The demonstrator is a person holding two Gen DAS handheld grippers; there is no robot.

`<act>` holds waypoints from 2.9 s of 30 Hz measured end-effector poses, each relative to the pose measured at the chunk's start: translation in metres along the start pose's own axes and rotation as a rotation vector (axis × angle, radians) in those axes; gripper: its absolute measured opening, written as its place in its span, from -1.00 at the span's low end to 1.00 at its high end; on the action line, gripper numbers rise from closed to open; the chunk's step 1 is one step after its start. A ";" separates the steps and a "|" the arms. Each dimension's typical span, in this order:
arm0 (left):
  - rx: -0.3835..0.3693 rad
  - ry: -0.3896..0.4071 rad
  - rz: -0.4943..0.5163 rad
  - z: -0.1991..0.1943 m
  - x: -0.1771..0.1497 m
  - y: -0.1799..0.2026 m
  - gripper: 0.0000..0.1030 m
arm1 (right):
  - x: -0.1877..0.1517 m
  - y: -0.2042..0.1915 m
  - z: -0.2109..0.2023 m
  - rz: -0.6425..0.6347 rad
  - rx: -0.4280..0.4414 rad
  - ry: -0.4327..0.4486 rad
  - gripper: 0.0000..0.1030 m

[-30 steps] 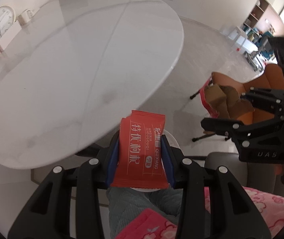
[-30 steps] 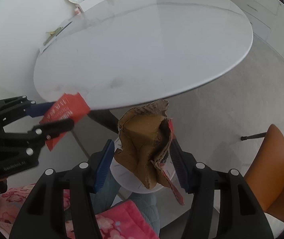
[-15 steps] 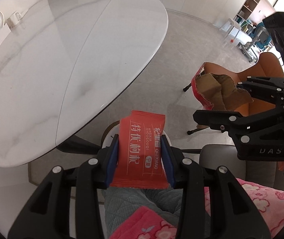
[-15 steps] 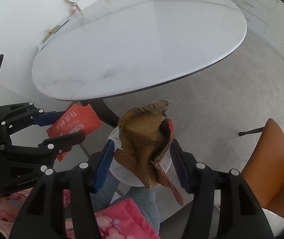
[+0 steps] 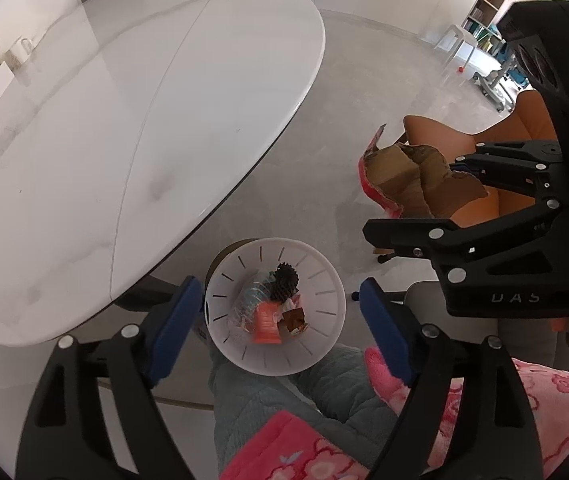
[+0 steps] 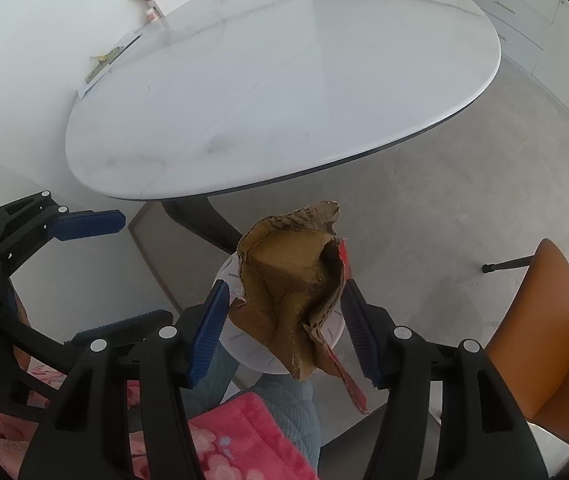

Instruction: Collect trash

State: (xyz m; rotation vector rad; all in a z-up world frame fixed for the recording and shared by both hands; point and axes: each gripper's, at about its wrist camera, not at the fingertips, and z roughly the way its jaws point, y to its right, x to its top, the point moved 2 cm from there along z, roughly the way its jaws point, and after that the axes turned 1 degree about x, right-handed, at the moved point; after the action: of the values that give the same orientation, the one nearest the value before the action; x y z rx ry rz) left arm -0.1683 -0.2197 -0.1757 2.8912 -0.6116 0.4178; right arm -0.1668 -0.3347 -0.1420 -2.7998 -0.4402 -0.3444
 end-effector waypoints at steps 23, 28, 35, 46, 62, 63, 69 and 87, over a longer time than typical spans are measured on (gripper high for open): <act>0.075 0.017 -0.209 -0.025 -0.020 -0.072 0.63 | -0.007 -0.032 0.039 -0.081 0.065 -0.081 0.15; 0.083 0.007 -0.226 -0.024 -0.025 -0.078 0.63 | -0.014 -0.041 0.056 -0.100 0.073 -0.112 0.15; 0.099 0.009 -0.239 -0.023 -0.027 -0.081 0.63 | -0.020 -0.052 0.082 -0.141 0.064 -0.188 0.89; 0.157 0.009 -0.269 -0.023 -0.019 -0.086 0.71 | -0.011 -0.036 0.072 -0.091 0.012 -0.186 0.96; 0.298 0.223 -0.353 -0.100 0.044 -0.140 0.85 | 0.102 -0.047 -0.007 -0.133 -0.032 0.083 0.96; 0.307 0.243 -0.356 -0.108 0.049 -0.145 0.85 | 0.113 -0.050 -0.014 -0.140 -0.029 0.112 0.96; 0.356 0.341 -0.387 -0.151 0.070 -0.177 0.85 | 0.166 -0.061 -0.051 -0.139 -0.029 0.245 0.96; 0.495 0.612 -0.434 -0.270 0.137 -0.220 0.85 | 0.257 -0.100 -0.185 -0.143 -0.100 0.635 0.96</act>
State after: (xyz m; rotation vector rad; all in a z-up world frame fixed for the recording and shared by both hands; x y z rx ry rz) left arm -0.0206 -0.0156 0.1013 2.9294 0.2470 1.4611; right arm 0.0029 -0.2342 0.1247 -2.5544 -0.4728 -1.2607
